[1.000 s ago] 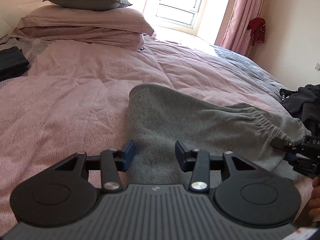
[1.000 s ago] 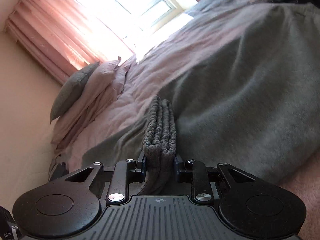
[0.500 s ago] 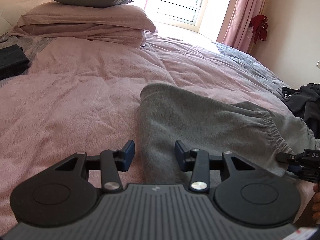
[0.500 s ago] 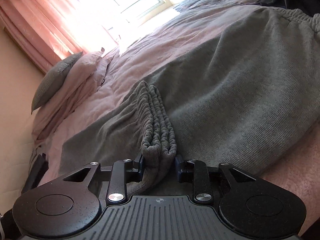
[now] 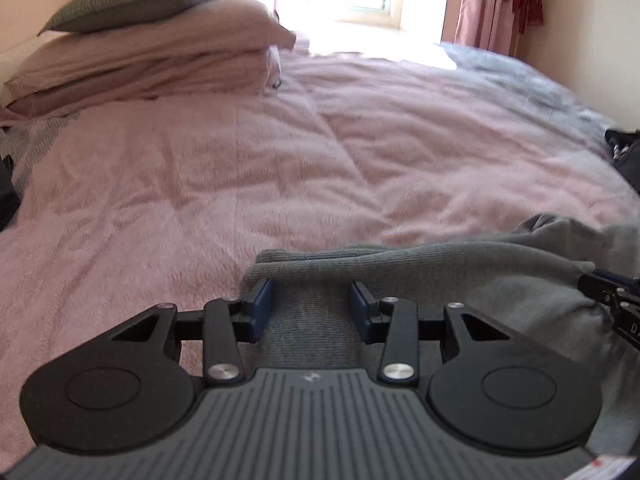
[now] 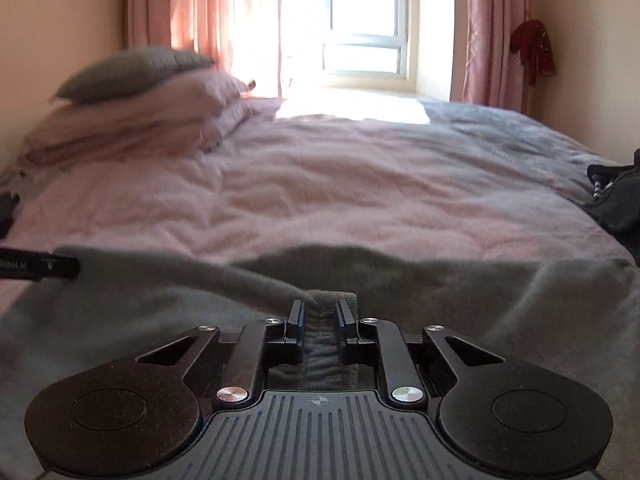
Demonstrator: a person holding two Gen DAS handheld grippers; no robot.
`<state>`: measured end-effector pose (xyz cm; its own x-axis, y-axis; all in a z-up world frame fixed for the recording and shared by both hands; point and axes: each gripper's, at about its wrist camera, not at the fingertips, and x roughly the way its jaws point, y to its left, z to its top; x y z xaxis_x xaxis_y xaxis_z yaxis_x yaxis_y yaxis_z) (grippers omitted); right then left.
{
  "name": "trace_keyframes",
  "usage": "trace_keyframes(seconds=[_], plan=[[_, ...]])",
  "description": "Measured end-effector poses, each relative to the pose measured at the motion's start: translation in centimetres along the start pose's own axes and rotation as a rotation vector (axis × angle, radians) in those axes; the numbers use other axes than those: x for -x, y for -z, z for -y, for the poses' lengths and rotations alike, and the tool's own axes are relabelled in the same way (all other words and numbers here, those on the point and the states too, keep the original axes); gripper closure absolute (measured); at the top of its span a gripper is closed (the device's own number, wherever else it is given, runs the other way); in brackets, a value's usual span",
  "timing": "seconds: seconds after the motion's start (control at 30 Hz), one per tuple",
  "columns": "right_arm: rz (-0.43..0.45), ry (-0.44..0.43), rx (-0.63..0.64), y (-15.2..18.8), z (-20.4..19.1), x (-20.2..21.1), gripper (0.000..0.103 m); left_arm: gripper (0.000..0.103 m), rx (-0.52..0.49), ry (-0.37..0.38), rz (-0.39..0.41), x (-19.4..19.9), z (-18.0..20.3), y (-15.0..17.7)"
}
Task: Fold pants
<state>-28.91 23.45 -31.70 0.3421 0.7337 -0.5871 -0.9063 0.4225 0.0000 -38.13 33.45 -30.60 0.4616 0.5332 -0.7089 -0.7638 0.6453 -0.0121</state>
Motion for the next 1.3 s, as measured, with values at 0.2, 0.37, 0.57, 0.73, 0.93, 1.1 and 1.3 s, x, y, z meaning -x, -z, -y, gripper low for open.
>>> trace_keyframes(seconds=[0.2, 0.37, 0.57, 0.73, 0.93, 1.1, 1.3], plan=[[-0.016, -0.031, 0.022, 0.4, 1.0, 0.4, 0.091, 0.068, -0.006, -0.011, -0.011, 1.3, -0.3, 0.7], [0.07, -0.069, -0.009, 1.2, 1.7, 8.2, 0.091, 0.069, 0.038, 0.011, 0.006, 8.5, -0.9, 3.5], [-0.004, -0.049, 0.083, 5.1, 0.1, 9.7, 0.091, 0.067, 0.031, -0.022, -0.014, 11.6, 0.4, 8.7], [-0.047, -0.025, 0.124, 4.9, -0.6, 9.3, 0.091, 0.067, 0.079, -0.062, -0.039, 12.0, 0.9, 8.4], [-0.054, -0.056, 0.03, 5.5, 0.7, 12.6, 0.059, 0.06, 0.057, -0.076, -0.034, 14.4, 2.2, 8.9], [-0.066, -0.06, -0.013, 6.5, 1.8, 14.8, 0.058, 0.059, 0.05, -0.079, -0.025, 15.9, 3.0, 9.6], [-0.053, -0.035, -0.062, 7.1, 4.2, 16.6, 0.058, 0.055, 0.073, -0.109, -0.049, 16.2, 2.8, 11.1]])
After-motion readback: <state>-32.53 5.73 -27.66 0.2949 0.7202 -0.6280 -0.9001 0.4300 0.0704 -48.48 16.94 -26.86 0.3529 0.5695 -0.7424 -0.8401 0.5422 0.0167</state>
